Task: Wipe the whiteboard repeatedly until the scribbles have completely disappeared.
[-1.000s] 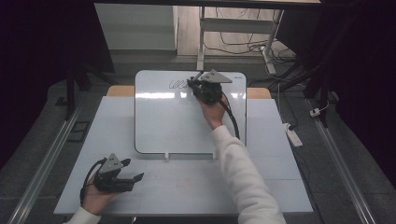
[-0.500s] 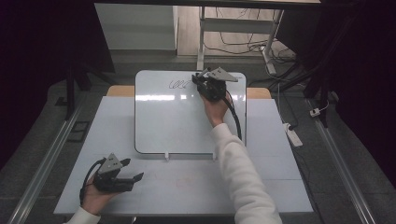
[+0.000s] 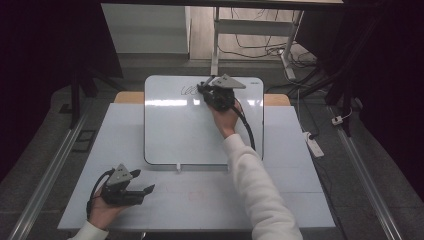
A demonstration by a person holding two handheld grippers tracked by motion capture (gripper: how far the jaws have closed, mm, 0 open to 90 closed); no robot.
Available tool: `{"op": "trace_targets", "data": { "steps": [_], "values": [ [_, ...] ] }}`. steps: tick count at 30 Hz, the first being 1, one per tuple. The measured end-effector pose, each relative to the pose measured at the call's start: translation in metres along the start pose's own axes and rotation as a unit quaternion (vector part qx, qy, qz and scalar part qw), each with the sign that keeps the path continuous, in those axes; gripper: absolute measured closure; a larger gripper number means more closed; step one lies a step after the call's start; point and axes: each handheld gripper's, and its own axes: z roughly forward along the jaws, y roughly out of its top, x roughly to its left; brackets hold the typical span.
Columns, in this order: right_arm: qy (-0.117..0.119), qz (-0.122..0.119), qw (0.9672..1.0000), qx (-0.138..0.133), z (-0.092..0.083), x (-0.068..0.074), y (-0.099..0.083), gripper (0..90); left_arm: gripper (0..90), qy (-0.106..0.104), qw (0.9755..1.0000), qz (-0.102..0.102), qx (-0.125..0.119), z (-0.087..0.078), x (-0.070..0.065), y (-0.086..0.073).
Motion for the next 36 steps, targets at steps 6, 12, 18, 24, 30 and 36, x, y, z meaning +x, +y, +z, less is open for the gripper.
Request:
{"op": "trace_targets", "data": {
  "steps": [6, 12, 18, 24, 30, 36],
  "values": [
    [-0.050, 0.027, 0.9980, -0.025, -0.003, -0.013, 0.005, 77.7, 24.4, 0.001, 1.0000, -0.001, -0.004, -0.003, -0.001, -0.001],
    [-0.002, -0.012, 0.9999, 0.008, 0.004, 0.009, 0.000, 77.7, 24.4, 0.001, 1.0000, 0.000, -0.001, -0.001, 0.000, 0.000],
    [-0.048, 0.005, 0.9987, -0.015, -0.001, -0.006, 0.006, 77.7, 24.4, 0.001, 1.0000, -0.001, -0.005, -0.003, -0.001, -0.001],
    [-0.002, -0.034, 0.9994, 0.011, 0.009, 0.020, 0.000, 77.7, 24.4, 0.000, 1.0000, 0.001, -0.002, -0.001, 0.000, 0.000],
    [-0.040, 0.013, 0.9989, -0.022, 0.007, -0.003, 0.008, 77.7, 24.4, 0.003, 1.0000, -0.002, -0.005, -0.003, 0.000, -0.001],
    [0.009, -0.043, 0.9990, 0.011, 0.017, 0.023, 0.003, 77.7, 24.4, 0.001, 1.0000, 0.001, -0.003, -0.002, 0.000, -0.001]
  ]
}}
